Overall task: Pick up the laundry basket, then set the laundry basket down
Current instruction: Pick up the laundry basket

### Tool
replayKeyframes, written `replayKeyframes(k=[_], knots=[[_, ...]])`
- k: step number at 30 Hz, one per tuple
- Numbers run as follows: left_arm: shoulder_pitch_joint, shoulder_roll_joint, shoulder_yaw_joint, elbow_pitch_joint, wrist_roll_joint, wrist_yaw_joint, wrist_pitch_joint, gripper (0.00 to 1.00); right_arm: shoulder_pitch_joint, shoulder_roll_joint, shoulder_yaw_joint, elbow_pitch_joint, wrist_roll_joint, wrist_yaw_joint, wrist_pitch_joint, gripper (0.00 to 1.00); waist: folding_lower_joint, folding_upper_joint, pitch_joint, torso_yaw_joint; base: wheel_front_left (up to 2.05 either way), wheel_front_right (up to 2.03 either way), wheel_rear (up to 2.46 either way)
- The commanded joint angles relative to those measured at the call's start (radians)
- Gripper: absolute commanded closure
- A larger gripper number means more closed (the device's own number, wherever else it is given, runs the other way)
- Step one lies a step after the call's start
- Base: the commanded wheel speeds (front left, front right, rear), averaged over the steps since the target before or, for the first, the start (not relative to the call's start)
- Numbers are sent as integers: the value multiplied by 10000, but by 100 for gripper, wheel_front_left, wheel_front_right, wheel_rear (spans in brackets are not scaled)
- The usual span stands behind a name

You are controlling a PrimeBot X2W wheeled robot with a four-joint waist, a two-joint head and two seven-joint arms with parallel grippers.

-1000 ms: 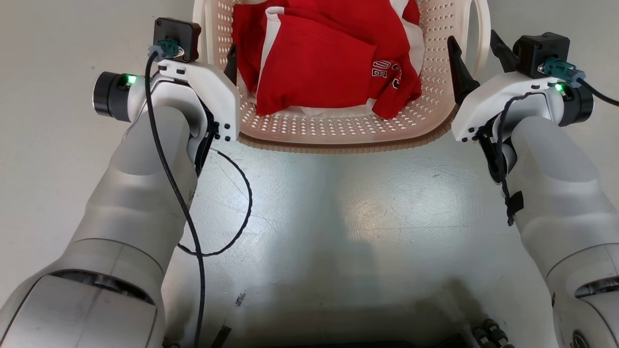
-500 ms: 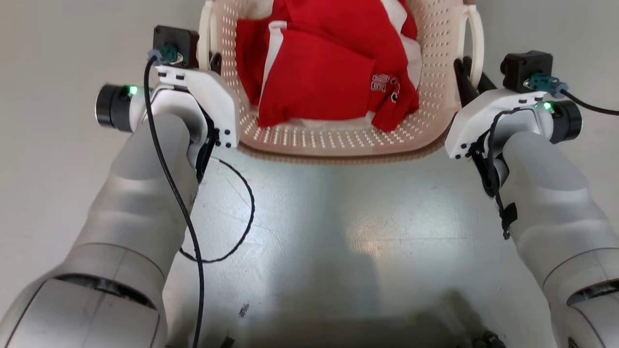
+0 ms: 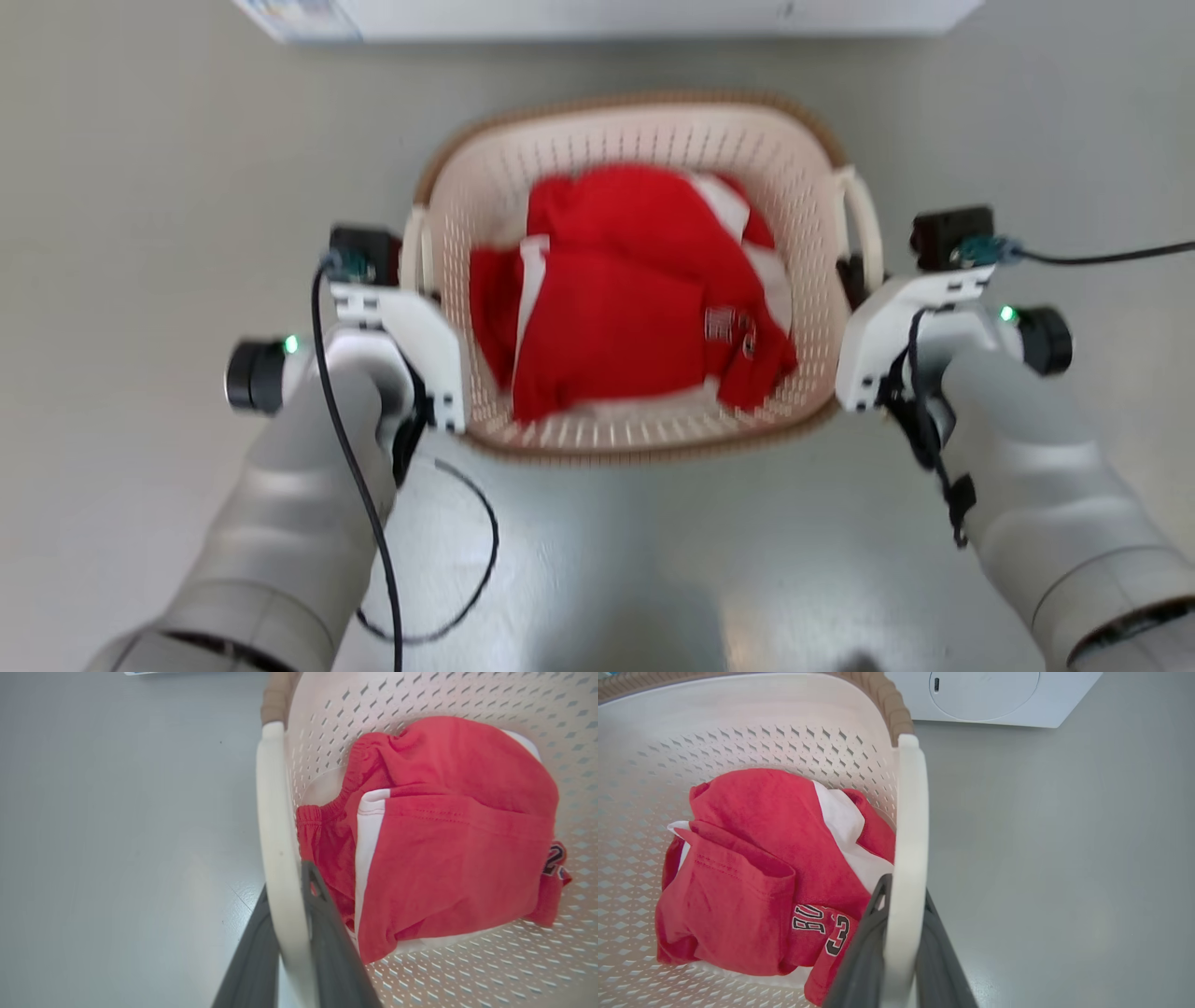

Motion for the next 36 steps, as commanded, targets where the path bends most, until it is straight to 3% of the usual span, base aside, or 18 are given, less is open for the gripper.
replayKeyframes(k=[1, 12, 21, 36], knots=[[360, 293, 72, -88, -118, 15, 28, 100, 496, 158, 265, -62, 144, 62, 91, 100, 0, 0, -1009, -49, 0, 0, 0], [2464, 345, -27, -86, -468, -54, 717, 100, 2091, 158, 1187, -231, 1360, 62, 954, 100, 0, 0, -4091, -127, 0, 0, 0], [3640, 362, -160, -85, -630, -223, 1335, 100, 3182, 158, 1967, -344, 2213, 62, 1548, 100, 0, 0, -5992, -92, 0, 0, 0], [4385, 322, -486, -85, -798, -448, 1980, 100, 3889, 158, 2930, -605, 3367, 62, 2039, 100, 0, 0, -7138, -135, 0, 0, 0]])
